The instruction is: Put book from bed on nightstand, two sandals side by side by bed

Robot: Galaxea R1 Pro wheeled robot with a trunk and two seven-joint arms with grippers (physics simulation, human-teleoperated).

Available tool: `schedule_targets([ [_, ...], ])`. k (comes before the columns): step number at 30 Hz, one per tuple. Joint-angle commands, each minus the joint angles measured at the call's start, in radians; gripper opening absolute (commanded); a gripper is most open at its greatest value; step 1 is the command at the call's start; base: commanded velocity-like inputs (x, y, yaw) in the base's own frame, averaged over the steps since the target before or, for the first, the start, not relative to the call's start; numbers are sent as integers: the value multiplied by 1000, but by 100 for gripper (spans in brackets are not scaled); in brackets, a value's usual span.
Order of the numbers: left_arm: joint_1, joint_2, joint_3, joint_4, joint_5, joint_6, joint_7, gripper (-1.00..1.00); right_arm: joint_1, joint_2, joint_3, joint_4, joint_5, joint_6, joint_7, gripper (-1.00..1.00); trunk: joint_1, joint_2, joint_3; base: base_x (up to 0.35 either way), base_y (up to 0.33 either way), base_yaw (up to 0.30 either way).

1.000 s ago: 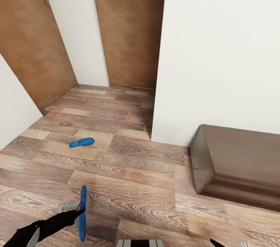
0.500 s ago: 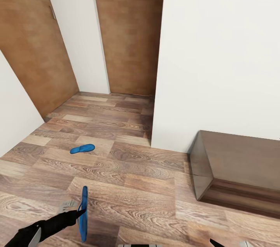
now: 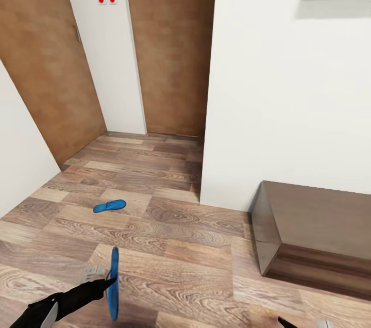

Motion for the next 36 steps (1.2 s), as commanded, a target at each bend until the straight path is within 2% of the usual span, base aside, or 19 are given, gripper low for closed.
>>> schedule_targets([
  [1,-1,-2,8,-1,-10,7,-7,-100,0,0,-1,0,-7,10,3,100,-1,0,3,0,0,0],
  [27,-1,-13,8,1,-10,7,-4,-100,0,0,0,0,-7,10,1,100,-12,6,104,0,0,0],
  [36,-1,-24,8,2,-10,7,1,-100,0,1,1,1,-7,10,0,100,-16,8,138,0,0,0],
])
